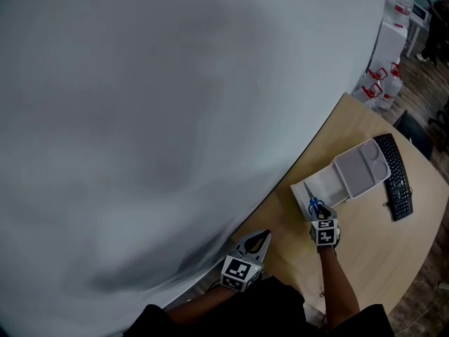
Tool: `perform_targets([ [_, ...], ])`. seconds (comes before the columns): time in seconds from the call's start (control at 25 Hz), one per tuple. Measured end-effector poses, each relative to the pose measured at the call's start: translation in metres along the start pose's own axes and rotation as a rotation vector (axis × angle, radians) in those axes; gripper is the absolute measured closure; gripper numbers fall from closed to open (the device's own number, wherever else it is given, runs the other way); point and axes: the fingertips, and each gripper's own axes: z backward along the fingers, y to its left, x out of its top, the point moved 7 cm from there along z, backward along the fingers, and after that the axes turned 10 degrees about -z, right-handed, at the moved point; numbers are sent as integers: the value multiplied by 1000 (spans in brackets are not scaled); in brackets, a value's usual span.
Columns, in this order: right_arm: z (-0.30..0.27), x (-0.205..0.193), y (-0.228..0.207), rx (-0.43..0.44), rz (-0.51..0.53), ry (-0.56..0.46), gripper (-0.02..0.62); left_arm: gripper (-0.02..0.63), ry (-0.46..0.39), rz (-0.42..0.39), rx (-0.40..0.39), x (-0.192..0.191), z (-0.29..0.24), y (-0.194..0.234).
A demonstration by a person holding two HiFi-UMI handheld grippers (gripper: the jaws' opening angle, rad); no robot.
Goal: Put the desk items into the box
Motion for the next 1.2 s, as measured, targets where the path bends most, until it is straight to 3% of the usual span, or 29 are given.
perform_targets([
  [0.6, -34, -20, -7, -10, 21, 124, 451, 591, 12, 39, 37, -3, 3, 7],
  [0.8, -31, -17, -4, 3, 8, 129, 423, 591, 23, 42, 27, 2, 4, 9],
  [0.92, -23, -15, -4, -2, -10, 109, 416, 591, 14, 45, 14, 5, 4, 6],
  [1.2, 37, 20, 9, -16, -87, -42, 417, 591, -22, 71, -41, 28, 10, 5],
])
